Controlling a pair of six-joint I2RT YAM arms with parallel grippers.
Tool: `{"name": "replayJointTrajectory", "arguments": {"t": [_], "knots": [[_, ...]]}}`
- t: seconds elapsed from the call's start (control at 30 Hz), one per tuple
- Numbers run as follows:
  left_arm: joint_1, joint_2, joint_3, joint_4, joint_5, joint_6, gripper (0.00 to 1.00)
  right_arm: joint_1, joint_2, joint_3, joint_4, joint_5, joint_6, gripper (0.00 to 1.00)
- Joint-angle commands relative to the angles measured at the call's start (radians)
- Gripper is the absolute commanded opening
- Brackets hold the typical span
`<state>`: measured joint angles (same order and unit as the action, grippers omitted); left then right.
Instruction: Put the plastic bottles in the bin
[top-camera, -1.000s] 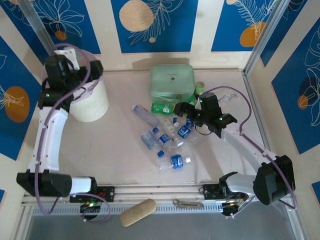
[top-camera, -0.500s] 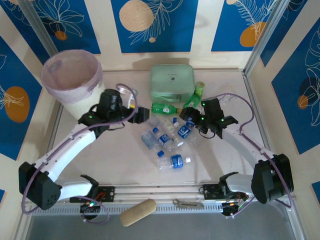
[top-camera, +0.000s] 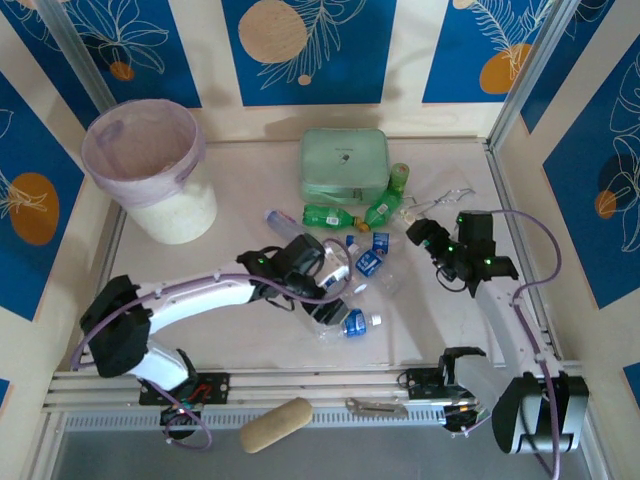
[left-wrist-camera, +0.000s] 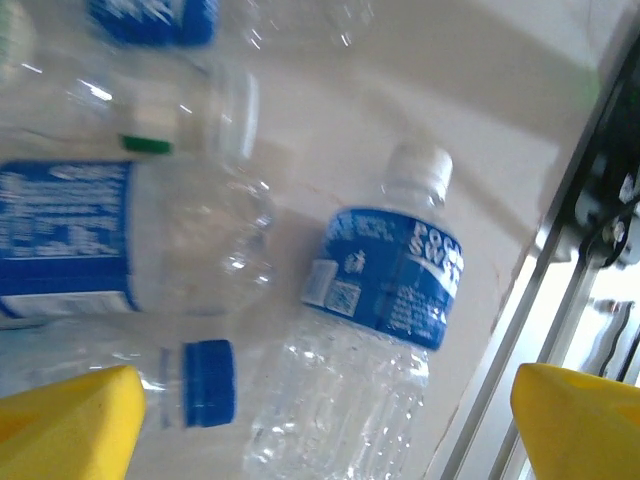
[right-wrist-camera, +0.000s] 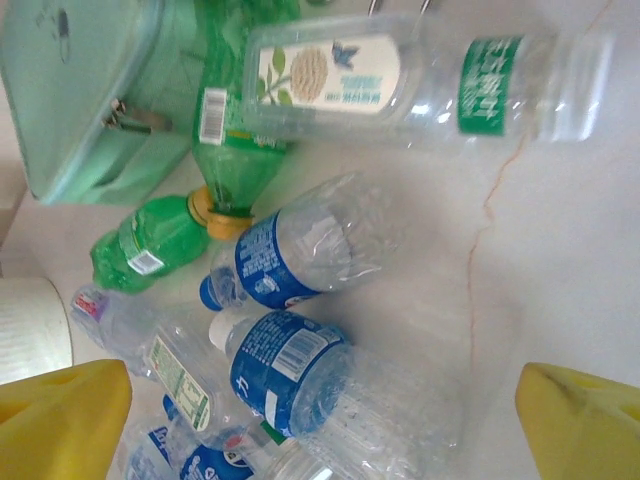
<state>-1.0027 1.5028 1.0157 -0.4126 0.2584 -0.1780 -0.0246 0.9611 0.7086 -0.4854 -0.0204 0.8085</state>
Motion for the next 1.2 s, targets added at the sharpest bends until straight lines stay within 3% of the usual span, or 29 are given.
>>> {"name": "replayJointTrajectory", "arguments": {"t": [0.0, 0.27, 0.43, 0.83, 1.17], "knots": [[-0.072, 0.053, 0.062, -0.077, -0.006, 0.084, 0.94, -0.061, -0.051, -0.016, -0.058, -0.051, -0.043, 0.99], [-0.163, 0.11, 0.087, -0.164, -0.05, 0.147, 0.93, -0.133, -0.067, -0.068, -0.015, -0.145, -0.007, 0.99], [-0.198, 0.135, 0.072, -0.161, -0.156, 0.197, 0.93, -0.133, -0.063, -0.086, 0.023, -0.157, 0.019, 0.99], [-0.203, 0.244, 0.083, -0.099, -0.329, 0.261, 0.93, -0.129, -0.068, -0.101, 0.046, -0.171, 0.042, 1.0], [-0.203, 0.306, 0.088, -0.048, -0.356, 0.218, 0.89, -0.113, -0.048, -0.096, 0.064, -0.177, 0.049, 1.0]]}}
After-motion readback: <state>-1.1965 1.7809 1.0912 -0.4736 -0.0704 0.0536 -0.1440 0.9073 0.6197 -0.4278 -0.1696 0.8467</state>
